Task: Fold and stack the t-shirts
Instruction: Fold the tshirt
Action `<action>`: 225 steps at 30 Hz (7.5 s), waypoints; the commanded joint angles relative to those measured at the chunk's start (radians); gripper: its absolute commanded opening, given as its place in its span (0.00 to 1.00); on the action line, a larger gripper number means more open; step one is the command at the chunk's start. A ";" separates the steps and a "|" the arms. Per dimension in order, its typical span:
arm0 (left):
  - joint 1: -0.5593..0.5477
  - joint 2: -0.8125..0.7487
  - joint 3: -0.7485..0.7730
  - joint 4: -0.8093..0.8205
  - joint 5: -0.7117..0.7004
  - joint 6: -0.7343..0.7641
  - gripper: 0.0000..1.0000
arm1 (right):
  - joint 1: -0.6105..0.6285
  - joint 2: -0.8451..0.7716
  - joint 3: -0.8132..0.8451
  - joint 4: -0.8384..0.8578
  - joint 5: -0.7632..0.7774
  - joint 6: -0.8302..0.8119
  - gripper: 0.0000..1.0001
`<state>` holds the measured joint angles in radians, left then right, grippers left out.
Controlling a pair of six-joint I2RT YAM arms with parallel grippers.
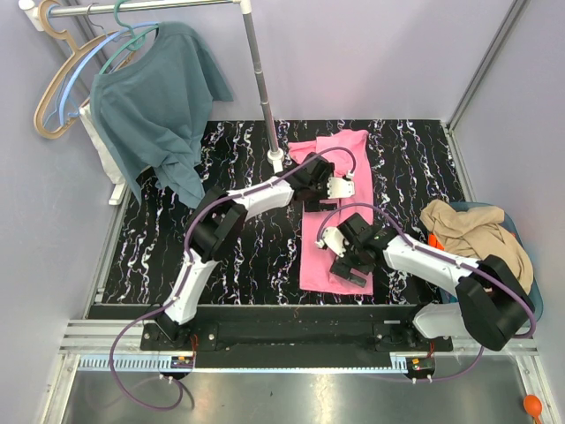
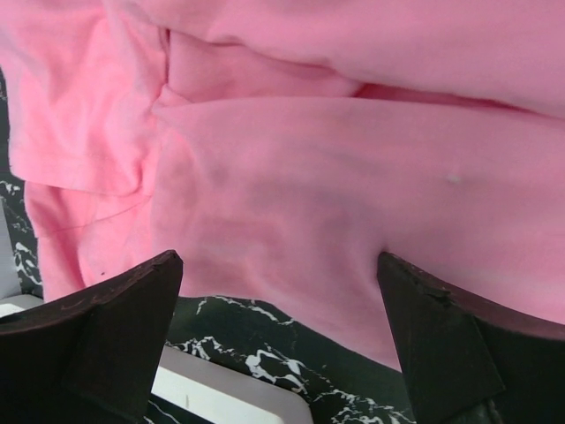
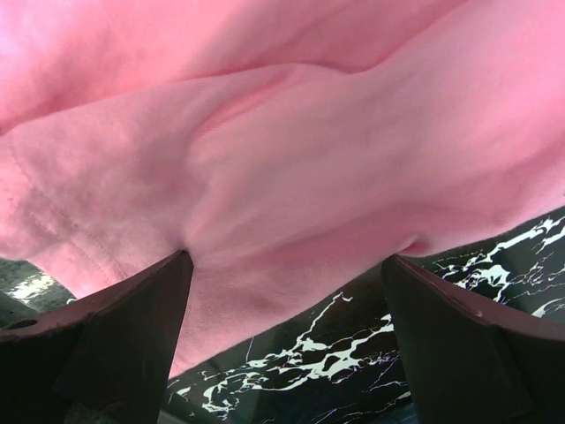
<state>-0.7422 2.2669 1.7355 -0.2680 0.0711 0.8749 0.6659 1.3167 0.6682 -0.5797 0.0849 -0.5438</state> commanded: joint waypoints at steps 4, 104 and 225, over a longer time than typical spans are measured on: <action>0.035 0.043 0.010 -0.017 -0.067 0.050 0.99 | 0.038 0.019 0.053 -0.051 -0.022 0.024 1.00; 0.185 -0.808 -0.740 0.084 -0.162 -0.123 0.99 | 0.491 0.125 0.304 -0.239 -0.037 0.094 0.00; 0.250 -0.730 -0.823 0.211 -0.122 -0.088 0.99 | -0.029 0.449 0.534 0.053 0.159 0.018 0.87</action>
<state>-0.5018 1.5368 0.9237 -0.1101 -0.0818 0.7818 0.6384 1.7557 1.1984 -0.5659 0.2443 -0.5293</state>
